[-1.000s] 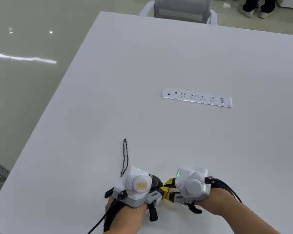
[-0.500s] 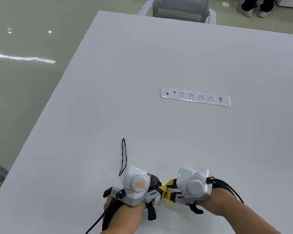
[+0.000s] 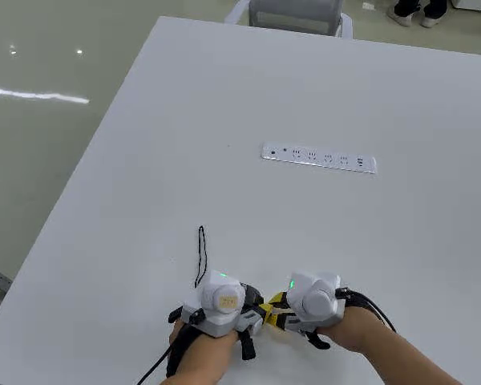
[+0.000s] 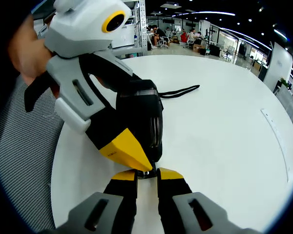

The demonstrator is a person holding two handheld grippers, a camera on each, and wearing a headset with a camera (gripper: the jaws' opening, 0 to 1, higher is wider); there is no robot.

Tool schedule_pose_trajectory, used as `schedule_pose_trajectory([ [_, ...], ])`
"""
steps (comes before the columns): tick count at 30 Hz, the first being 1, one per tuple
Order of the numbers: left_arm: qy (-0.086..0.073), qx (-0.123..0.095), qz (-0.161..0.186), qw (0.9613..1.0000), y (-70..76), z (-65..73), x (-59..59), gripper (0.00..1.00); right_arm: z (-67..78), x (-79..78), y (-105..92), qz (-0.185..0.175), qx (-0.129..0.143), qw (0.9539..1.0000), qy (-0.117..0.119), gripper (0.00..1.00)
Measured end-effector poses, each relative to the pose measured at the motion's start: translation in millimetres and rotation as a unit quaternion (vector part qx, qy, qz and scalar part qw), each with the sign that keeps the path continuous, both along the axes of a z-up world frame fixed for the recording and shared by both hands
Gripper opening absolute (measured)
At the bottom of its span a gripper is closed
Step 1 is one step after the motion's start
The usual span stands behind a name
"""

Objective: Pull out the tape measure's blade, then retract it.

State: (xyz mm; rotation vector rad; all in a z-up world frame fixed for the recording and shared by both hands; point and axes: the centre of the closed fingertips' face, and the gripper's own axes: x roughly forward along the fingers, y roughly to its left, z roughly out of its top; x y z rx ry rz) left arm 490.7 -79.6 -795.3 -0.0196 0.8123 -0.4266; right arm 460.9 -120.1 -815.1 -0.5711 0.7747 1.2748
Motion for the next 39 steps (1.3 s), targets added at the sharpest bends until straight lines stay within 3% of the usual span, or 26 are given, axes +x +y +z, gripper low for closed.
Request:
schedule_pose_trajectory([
  [31,0.002,-0.002,-0.002,1.0000,0.3,-0.2,1.2,0.66,-2.2,0.9,6.0,0.014,-0.001,0.9999,-0.004,0.14],
  [37,0.001,0.000,-0.001,1.0000,0.1,0.0,1.7,0.67,-1.2,1.5,5.2,-0.001,-0.001,1.0000,-0.001,0.16],
  [39,-0.001,0.000,-0.002,1.0000,-0.3,0.9,1.4,0.67,-0.6,3.8,3.0,-0.012,-0.001,0.9999,-0.004,0.21],
])
